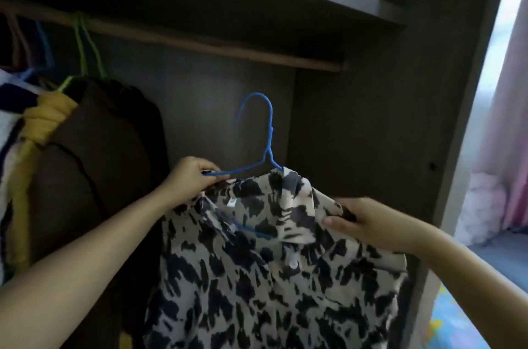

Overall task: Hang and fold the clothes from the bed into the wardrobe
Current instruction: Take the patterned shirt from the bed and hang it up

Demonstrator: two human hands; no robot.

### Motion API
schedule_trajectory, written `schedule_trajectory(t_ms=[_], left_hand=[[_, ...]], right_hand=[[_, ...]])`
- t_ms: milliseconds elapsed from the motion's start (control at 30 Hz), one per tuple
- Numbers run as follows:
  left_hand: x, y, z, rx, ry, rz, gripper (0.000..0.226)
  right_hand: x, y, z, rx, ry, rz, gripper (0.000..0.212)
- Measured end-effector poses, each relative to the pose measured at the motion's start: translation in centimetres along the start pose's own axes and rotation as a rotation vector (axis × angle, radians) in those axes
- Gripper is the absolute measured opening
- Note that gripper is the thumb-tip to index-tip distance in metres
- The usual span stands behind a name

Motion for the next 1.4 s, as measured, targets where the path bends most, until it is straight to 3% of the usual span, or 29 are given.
schedule_trajectory(t_ms=[100,200,300,467,633,800,967,1133,1300,1400], left_hand=[[-0.3,-2.5,-2.4,-0.058,0.059,0.099,0.007],[-0.7,-5.7,-4.8,-0.221,0.099,0.075,0.033],[-0.7,-8.2,-5.8,-0.291,0.046,0.059,0.06],[-0.7,-10.8,-4.8,-0.293,0.076,0.294,0.053],[-1.5,-16.3,-2.5,-0.483,0.009,0.673,0.039],[-2.2,-20.1,0.4,-0.589,0.054,0.428,0.035],[-2.3,-20.8,2.0,-0.521,0.051,0.324,0.034],[-3.2,-20.2,3.0,-0.518,0.105,0.164,0.03],[-7.0,-14.8,5.0,-0.469,0.384,-0.451,0.029],[-7.4,-9.3,5.9,-0.312,0.387,-0.55,0.031]], right_hand=[[2.5,0.0,-1.4,-0.017,-0.003,-0.211,0.032],[7.0,-2.4,-3.9,-0.166,-0.05,-0.408,0.024],[11.3,-5.1,-7.8,-0.404,-0.073,-0.338,0.022],[19.5,-5.8,-15.4,-0.559,-0.152,-0.192,0.027],[25.4,-1.2,-22.9,-0.53,-0.164,-0.148,0.025],[30.5,5.4,-24.7,-0.418,-0.31,-0.284,0.022],[30.2,8.4,-24.5,-0.302,-0.328,-0.328,0.025],[25.2,6.3,-21.9,-0.544,-0.242,-0.319,0.026],[19.2,2.8,-18.7,-0.736,-0.087,-0.124,0.033],[14.9,2.8,-15.1,-0.737,0.036,0.047,0.04]])
Point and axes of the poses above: each hand's wrist, its own z-axis away from the middle knuckle, its own y-axis out of the palm, x = y × z, the point moved 7 cm from there along -z, towards the middle knuckle, and after that the axes turned 7 degrees about z, right-handed, at the moved point
